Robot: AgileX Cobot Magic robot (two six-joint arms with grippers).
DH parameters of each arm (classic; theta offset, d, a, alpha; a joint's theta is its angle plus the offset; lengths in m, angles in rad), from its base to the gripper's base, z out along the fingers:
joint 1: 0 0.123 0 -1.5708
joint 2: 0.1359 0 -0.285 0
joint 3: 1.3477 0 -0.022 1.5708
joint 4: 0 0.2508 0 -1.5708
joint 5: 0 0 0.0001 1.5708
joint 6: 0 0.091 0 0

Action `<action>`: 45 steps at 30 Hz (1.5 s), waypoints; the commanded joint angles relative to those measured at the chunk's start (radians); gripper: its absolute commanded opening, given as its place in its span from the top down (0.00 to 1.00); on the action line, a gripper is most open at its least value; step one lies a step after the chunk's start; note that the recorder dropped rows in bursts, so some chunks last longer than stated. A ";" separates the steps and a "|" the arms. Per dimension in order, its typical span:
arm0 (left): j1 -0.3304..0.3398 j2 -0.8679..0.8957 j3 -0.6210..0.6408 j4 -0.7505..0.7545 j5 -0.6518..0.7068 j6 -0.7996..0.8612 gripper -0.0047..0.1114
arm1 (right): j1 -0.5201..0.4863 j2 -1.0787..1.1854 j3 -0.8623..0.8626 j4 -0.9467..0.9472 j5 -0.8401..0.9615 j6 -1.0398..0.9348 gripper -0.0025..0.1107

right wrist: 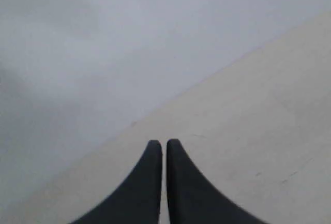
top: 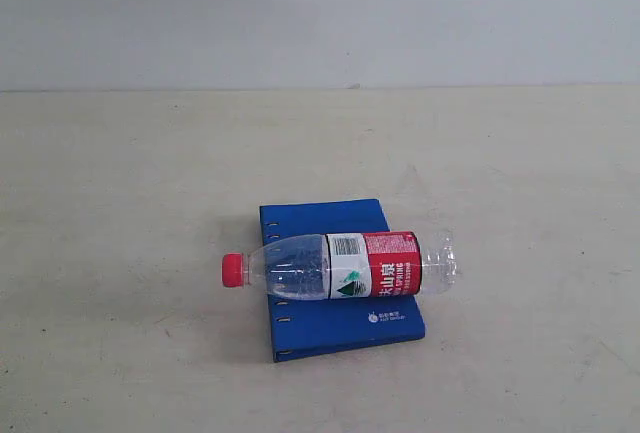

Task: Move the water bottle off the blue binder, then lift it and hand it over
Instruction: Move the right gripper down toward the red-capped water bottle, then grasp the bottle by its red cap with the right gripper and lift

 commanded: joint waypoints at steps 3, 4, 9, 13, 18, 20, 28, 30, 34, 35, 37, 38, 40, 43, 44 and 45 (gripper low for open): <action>0.001 -0.003 -0.001 -0.008 -0.010 0.007 0.92 | 0.005 -0.004 -0.001 0.363 -0.054 0.163 0.98; 0.001 -0.003 -0.001 -0.008 -0.010 0.007 0.92 | 0.005 -0.004 -0.001 0.378 -0.063 0.167 0.98; 0.001 -0.003 -0.001 -0.008 -0.010 0.007 0.92 | 0.018 -0.004 -0.001 0.406 -0.049 0.177 0.98; 0.001 -0.003 -0.001 -0.008 -0.010 0.007 0.92 | 0.101 0.021 -0.255 0.377 -0.085 -0.204 0.98; 0.001 -0.003 -0.001 -0.008 -0.010 0.007 0.92 | 0.296 0.629 -0.587 0.517 0.781 -1.009 0.98; 0.001 -0.003 -0.001 -0.008 -0.010 0.007 0.92 | 0.375 0.878 -0.602 0.547 0.884 -1.177 0.98; 0.001 -0.003 -0.001 -0.008 -0.010 0.007 0.92 | 0.713 1.389 -0.782 0.551 0.465 -1.624 0.85; 0.001 -0.003 -0.001 -0.008 -0.010 0.007 0.92 | 0.790 1.472 -0.844 0.546 0.386 -1.643 0.71; 0.001 -0.003 -0.001 -0.008 -0.010 0.007 0.92 | 0.928 1.617 -0.943 0.544 0.045 -1.672 0.41; 0.001 -0.003 -0.001 -0.008 -0.010 0.007 0.92 | 0.944 1.640 -0.958 0.544 -0.016 -1.672 0.39; 0.001 -0.003 -0.001 -0.008 -0.010 0.007 0.92 | 0.959 1.682 -0.985 0.544 -0.059 -1.672 0.40; 0.001 -0.003 -0.001 -0.008 -0.010 0.007 0.92 | 0.959 1.706 -0.998 0.544 -0.049 -1.672 0.39; 0.001 -0.003 -0.001 -0.008 -0.010 0.007 0.92 | 0.959 1.748 -1.014 0.538 -0.030 -1.674 0.39; 0.001 -0.003 -0.001 -0.008 -0.010 0.007 0.92 | 0.959 1.808 -1.030 0.449 -0.060 -1.681 0.39; 0.001 -0.003 -0.001 -0.008 -0.010 0.007 0.92 | 0.959 1.824 -1.036 0.422 -0.070 -1.681 0.39; 0.001 -0.003 -0.001 -0.008 -0.010 0.007 0.92 | 0.959 1.835 -1.039 0.411 -0.072 -1.681 0.39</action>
